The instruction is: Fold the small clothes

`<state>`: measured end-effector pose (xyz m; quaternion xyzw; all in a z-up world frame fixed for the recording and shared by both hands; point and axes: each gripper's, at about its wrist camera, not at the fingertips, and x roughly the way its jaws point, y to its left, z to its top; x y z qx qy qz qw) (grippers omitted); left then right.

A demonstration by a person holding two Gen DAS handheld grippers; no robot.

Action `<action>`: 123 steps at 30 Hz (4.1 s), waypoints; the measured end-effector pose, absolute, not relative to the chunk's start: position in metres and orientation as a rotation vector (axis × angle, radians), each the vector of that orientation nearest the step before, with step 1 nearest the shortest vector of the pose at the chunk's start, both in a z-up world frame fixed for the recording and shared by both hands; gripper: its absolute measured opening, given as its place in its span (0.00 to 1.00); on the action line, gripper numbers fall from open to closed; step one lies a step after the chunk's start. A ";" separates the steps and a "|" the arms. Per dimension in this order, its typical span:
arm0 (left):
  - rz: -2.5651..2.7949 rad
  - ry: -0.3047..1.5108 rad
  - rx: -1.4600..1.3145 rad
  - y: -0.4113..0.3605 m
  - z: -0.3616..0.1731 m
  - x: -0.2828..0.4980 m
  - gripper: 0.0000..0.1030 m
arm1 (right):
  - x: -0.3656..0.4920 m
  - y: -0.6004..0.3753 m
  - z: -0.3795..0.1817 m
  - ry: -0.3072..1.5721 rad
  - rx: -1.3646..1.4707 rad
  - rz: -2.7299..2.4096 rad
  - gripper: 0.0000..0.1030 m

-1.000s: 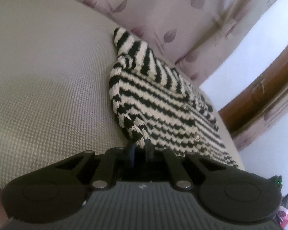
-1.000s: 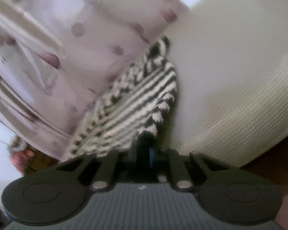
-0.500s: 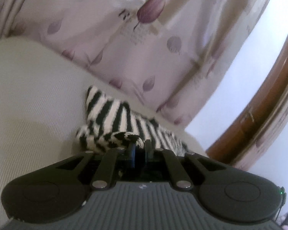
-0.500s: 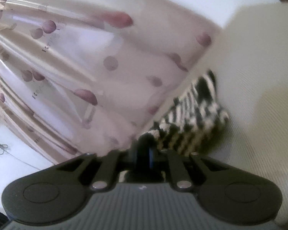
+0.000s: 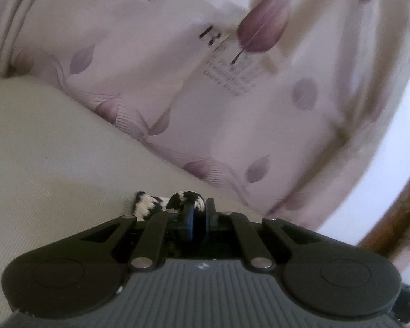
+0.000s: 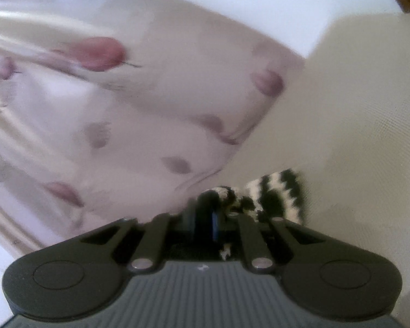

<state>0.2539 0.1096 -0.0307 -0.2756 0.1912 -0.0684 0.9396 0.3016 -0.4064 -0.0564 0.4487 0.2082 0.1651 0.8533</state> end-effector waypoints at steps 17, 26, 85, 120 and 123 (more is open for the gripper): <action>0.020 0.328 -0.551 0.112 -0.071 0.300 1.00 | 0.322 -0.419 -0.113 0.290 1.135 0.305 0.64; 0.003 0.386 -0.390 0.132 -0.055 0.273 0.94 | 0.273 -0.401 -0.084 0.379 0.753 0.324 0.77; 0.013 0.501 -0.366 0.122 -0.111 0.183 0.78 | 0.206 -0.293 -0.032 0.406 0.115 0.388 0.22; 0.032 0.455 -0.460 0.137 -0.111 0.174 0.97 | 0.348 -0.225 -0.075 0.535 -0.093 0.180 0.27; 0.040 0.453 -0.451 0.136 -0.110 0.173 0.97 | 0.317 -0.232 -0.068 0.436 0.007 0.178 0.27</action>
